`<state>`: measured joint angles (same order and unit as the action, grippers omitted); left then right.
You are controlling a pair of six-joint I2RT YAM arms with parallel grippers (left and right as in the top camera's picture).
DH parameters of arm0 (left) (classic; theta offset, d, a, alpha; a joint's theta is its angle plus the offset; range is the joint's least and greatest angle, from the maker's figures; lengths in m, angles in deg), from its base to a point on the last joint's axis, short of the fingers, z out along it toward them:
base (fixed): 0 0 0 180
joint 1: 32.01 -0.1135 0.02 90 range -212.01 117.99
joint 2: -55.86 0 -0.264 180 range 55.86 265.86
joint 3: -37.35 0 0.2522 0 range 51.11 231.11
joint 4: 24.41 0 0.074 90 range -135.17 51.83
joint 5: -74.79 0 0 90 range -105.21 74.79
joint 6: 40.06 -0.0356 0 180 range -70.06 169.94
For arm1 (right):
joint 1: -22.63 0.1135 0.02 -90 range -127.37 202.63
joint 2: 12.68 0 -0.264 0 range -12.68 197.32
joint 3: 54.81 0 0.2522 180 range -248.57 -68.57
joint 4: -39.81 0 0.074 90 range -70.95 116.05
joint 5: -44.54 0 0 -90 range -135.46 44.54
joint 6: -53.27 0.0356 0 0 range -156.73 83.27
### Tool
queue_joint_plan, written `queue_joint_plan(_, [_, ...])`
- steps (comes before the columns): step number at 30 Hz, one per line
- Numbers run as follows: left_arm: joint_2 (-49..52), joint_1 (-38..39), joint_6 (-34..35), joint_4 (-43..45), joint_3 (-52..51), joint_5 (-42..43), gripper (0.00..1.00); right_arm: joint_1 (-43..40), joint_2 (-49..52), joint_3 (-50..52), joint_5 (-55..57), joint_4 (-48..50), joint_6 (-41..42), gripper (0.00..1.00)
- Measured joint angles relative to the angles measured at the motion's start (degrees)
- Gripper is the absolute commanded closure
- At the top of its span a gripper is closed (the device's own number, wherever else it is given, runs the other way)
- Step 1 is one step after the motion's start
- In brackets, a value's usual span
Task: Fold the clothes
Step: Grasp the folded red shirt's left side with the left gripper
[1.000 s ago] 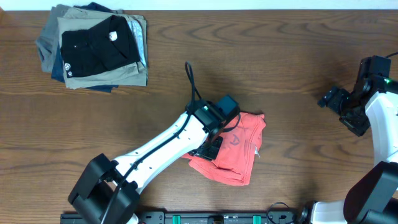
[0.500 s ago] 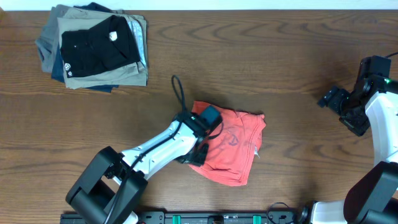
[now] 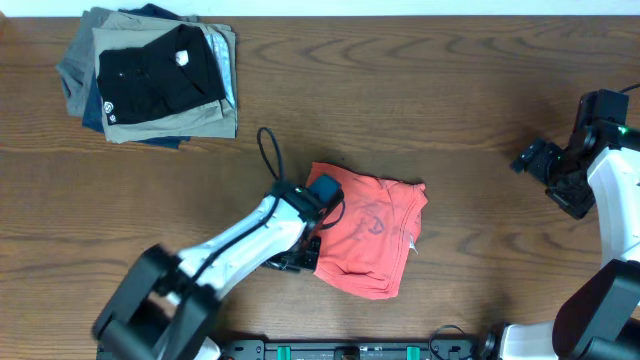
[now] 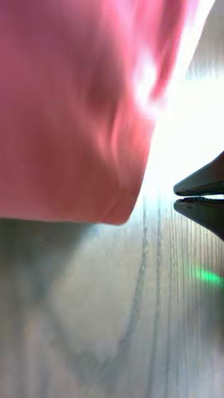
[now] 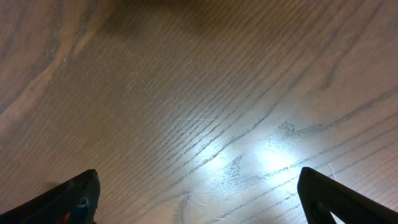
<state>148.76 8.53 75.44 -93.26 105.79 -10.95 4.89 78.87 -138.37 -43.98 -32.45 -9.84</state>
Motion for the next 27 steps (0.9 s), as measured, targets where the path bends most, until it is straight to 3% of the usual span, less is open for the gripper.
queue_joint_plan(7, [-11.80, -1.29, -0.22, 4.52, 3.06, -3.65, 0.22, 0.00, 0.00, 0.00, 0.00, 0.00, 0.00, 0.01])
queue_joint_plan(10, [-13.57, -4.24, -1.07, 6.36, 3.21, -4.68, 0.03, 0.00, -0.02, 0.00, -0.02, 0.00, 0.00, 0.01])
queue_joint_plan(15, [-12.00, -14.40, -5.27, 10.03, 3.21, -0.11, 0.02, 0.00, 0.00, 0.00, 0.00, 0.02, 0.00, 0.01])
queue_joint_plan(21, [-6.19, -28.33, -14.19, 14.75, 3.21, 18.82, 0.02, 0.00, -0.02, 0.00, 0.00, 0.00, 0.00, 0.01])
queue_joint_plan(27, [2.05, -31.45, -19.74, 15.89, 3.21, 31.65, 0.02, 0.00, -0.02, 0.00, 0.00, 0.00, 0.00, 0.01])
